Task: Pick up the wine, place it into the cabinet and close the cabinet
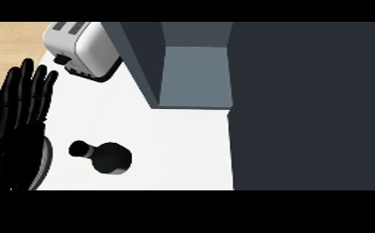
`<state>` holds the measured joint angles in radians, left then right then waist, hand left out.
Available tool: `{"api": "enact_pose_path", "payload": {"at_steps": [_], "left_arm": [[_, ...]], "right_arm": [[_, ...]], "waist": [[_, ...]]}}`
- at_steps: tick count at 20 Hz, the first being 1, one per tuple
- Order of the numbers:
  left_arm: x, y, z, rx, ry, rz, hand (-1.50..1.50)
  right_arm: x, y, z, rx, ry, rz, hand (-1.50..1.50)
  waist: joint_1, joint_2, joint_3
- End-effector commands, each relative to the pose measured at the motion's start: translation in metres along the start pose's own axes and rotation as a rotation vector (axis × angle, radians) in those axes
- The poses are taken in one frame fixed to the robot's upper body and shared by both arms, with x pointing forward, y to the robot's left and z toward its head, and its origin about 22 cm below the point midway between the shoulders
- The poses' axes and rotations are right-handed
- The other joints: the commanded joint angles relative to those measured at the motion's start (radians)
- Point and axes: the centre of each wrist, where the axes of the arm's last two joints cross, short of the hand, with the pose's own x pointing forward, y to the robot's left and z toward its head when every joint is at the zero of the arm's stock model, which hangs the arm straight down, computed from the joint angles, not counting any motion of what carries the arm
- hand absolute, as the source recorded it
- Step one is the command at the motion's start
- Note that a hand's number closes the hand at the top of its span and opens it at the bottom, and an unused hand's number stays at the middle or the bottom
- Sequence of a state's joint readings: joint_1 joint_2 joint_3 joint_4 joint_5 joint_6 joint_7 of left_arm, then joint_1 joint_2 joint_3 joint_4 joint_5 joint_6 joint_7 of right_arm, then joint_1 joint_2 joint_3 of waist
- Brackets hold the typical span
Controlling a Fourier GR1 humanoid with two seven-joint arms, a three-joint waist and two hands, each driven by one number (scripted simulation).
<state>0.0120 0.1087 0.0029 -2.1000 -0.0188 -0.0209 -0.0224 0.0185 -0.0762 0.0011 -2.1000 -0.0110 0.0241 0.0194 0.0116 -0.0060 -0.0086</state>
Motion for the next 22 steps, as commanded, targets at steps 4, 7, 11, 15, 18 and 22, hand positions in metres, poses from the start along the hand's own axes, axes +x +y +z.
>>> {"api": "enact_pose_path", "payload": {"at_steps": [4, 7, 11, 15, 18, 22], "left_arm": [[0.004, -0.027, 0.036, -0.173, -0.015, 0.123, -1.5], [0.002, -0.056, 0.059, -0.268, 0.15, 0.414, -1.5], [0.025, -0.056, 0.081, -0.273, 0.201, 0.456, -1.5], [0.056, -0.066, 0.095, -0.285, 0.196, 0.489, -1.5], [0.078, -0.065, 0.09, -0.285, 0.196, 0.469, -1.5], [0.08, -0.069, 0.088, -0.273, 0.17, 0.475, -1.5]], "right_arm": [[0.022, -0.012, 0.018, 0.07, -0.039, -0.035, -1.5], [0.005, 0.007, 0.022, 0.245, 0.076, -0.128, -1.5], [0.028, -0.012, 0.036, 0.283, 0.109, -0.137, -1.5], [0.056, -0.012, 0.041, 0.299, 0.1, -0.144, -1.5], [0.057, -0.013, 0.033, 0.288, 0.117, -0.136, -1.5], [0.072, 0.003, 0.031, 0.28, 0.089, -0.148, -1.5]], "waist": [[-0.016, 0.002, 0.008], [0.002, 0.003, 0.007], [-0.009, -0.001, 0.009], [-0.008, 0.0, 0.009], [-0.006, 0.003, 0.009], [-0.006, 0.003, 0.008]]}}
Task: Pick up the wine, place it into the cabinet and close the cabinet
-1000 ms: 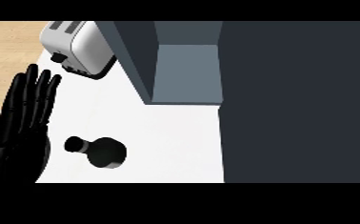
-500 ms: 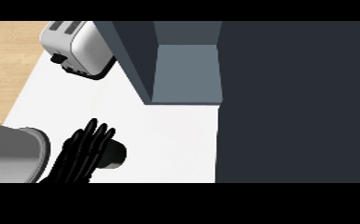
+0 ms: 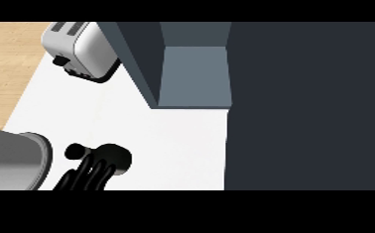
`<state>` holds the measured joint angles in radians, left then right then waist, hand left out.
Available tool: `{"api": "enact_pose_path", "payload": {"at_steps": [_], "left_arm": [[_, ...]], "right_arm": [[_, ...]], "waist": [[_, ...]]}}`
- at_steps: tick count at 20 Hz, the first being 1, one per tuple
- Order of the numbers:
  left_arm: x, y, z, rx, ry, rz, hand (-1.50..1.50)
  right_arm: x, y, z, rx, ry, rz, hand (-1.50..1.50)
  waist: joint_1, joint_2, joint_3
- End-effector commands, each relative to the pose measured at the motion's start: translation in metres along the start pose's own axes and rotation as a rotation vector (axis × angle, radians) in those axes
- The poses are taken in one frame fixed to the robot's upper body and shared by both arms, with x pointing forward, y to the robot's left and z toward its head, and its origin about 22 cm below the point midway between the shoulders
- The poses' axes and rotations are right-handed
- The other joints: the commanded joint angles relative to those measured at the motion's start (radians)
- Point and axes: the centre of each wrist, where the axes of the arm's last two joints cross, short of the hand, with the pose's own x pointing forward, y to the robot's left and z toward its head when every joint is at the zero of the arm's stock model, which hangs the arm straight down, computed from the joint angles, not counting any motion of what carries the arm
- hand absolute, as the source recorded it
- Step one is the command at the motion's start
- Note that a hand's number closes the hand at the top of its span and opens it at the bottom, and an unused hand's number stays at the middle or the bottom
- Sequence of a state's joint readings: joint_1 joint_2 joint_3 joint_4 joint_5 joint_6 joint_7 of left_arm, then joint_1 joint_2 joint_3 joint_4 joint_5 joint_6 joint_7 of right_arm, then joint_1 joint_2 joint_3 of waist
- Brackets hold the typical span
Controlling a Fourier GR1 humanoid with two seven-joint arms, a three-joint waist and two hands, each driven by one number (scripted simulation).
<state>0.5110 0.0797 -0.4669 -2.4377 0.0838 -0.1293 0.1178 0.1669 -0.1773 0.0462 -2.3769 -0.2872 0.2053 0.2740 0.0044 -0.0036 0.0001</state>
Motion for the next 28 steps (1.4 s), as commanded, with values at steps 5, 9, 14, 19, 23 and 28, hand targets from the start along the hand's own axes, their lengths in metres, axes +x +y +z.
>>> {"api": "enact_pose_path", "payload": {"at_steps": [5, 9, 14, 19, 23, 28], "left_arm": [[0.02, -0.023, 0.005, -0.011, -0.06, 0.084, -1.5], [0.042, -0.02, 0.018, 0.018, -0.045, 0.097, -1.5], [0.049, -0.017, 0.019, 0.08, -0.055, 0.075, -1.5], [0.041, -0.009, 0.013, 0.107, -0.051, 0.04, -1.5], [0.063, 0.002, 0.023, 0.115, -0.053, -0.008, -1.5], [0.053, 0.014, 0.024, 0.141, -0.022, -0.012, -1.5]], "right_arm": [[0.028, 0.006, -0.004, 0.007, -0.002, 0.011, -1.5], [0.036, 0.006, 0.006, 0.023, 0.006, 0.016, -1.5], [0.035, 0.008, 0.001, -0.012, -0.012, -0.005, -1.5], [0.039, 0.012, -0.001, 0.004, -0.029, 0.009, -1.5], [0.044, 0.021, -0.003, -0.01, -0.003, 0.015, -1.5], [0.051, 0.01, 0.0, -0.026, -0.006, 0.023, -1.5]], "waist": [[0.0, 0.0, 0.0], [-0.002, -0.003, 0.0], [-0.004, -0.002, 0.0], [-0.006, 0.0, 0.0], [-0.005, -0.001, -0.002], [-0.005, -0.002, -0.002]]}}
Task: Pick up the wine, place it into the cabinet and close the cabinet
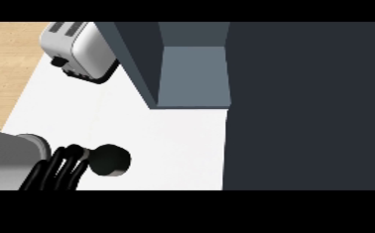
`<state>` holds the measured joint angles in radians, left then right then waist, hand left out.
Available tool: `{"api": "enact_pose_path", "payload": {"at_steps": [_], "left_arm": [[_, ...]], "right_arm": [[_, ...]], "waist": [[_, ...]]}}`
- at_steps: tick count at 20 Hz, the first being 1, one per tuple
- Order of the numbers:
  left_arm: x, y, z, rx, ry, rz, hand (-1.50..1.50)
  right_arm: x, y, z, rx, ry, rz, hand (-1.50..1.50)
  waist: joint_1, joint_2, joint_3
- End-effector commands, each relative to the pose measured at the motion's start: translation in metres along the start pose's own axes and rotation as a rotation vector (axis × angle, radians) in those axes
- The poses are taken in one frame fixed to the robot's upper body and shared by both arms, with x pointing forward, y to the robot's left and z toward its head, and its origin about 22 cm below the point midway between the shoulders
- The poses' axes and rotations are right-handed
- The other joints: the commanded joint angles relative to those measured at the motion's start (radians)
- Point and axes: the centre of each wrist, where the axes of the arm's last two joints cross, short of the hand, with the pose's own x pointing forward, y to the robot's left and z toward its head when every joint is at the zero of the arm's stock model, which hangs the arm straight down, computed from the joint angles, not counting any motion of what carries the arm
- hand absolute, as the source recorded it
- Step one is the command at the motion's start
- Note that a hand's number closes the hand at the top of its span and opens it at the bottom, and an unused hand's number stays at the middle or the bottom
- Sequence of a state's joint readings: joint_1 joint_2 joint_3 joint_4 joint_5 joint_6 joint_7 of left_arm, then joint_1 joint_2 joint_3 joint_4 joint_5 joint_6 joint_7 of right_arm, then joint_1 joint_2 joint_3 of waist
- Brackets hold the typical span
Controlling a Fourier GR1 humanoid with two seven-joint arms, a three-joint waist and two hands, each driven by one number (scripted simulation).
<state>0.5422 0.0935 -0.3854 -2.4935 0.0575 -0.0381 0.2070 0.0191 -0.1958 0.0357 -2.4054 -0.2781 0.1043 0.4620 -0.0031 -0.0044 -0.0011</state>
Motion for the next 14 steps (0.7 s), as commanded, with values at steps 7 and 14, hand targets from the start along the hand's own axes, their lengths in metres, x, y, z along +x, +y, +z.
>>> {"api": "enact_pose_path", "payload": {"at_steps": [7, 14], "left_arm": [[0.02, 0.034, -0.003, 0.066, -0.064, 0.066, -1.5], [0.002, 0.068, -0.009, 0.069, 0.014, 0.099, -1.5]], "right_arm": [[0.032, 0.008, 0.026, 0.011, -0.049, 0.011, -1.5], [0.033, 0.013, 0.015, 0.014, -0.064, -0.019, -1.5]], "waist": [[-0.009, 0.0, 0.0], [0.002, -0.001, -0.001]]}}
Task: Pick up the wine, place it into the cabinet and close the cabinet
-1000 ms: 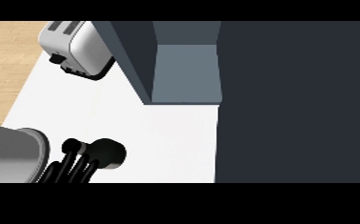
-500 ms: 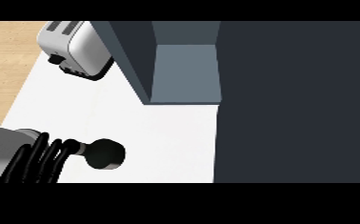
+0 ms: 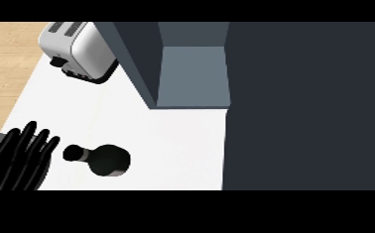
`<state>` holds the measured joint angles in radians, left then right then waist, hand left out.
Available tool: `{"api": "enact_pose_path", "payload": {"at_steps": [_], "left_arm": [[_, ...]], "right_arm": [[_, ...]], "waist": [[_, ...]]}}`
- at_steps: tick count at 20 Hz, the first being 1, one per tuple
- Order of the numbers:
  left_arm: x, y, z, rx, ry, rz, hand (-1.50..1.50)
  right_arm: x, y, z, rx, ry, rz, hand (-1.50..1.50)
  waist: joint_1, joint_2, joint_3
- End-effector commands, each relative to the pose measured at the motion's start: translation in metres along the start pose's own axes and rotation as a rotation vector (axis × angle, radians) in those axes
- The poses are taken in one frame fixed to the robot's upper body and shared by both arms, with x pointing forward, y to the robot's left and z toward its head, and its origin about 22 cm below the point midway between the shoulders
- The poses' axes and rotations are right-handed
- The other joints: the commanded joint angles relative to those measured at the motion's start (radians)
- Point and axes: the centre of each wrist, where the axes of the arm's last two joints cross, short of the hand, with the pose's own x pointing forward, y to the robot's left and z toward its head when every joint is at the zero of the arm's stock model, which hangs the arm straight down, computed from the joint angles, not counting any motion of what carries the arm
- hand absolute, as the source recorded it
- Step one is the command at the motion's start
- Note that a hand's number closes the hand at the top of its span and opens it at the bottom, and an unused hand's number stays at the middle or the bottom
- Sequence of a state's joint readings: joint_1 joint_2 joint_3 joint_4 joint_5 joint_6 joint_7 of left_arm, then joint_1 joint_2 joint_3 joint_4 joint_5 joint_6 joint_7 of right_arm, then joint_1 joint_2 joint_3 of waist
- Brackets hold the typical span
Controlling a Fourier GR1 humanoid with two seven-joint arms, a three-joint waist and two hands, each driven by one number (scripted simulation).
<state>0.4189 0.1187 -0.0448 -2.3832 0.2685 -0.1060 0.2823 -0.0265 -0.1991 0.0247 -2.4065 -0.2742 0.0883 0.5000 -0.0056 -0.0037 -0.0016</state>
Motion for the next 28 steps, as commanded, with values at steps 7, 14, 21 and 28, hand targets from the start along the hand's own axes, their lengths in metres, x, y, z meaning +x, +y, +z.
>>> {"api": "enact_pose_path", "payload": {"at_steps": [7, 14, 21, 28], "left_arm": [[-0.044, 0.028, -0.006, -0.051, 0.041, 0.137, -1.5], [-0.065, 0.049, -0.007, -0.049, 0.071, 0.136, -1.5], [-0.094, 0.07, -0.014, 0.023, 0.011, 0.109, -1.5], [-0.122, 0.085, -0.006, 0.022, 0.043, 0.123, -1.5]], "right_arm": [[0.028, 0.012, 0.028, 0.04, -0.057, -0.032, -1.5], [0.026, 0.003, 0.03, 0.034, -0.043, -0.007, -1.5], [0.036, -0.015, 0.021, 0.038, -0.054, 0.01, -1.5], [0.022, 0.0, 0.022, 0.016, -0.054, -0.02, -1.5]], "waist": [[-0.001, 0.0, 0.0], [0.0, 0.001, 0.001], [-0.001, 0.002, 0.001], [0.001, 0.002, 0.001]]}}
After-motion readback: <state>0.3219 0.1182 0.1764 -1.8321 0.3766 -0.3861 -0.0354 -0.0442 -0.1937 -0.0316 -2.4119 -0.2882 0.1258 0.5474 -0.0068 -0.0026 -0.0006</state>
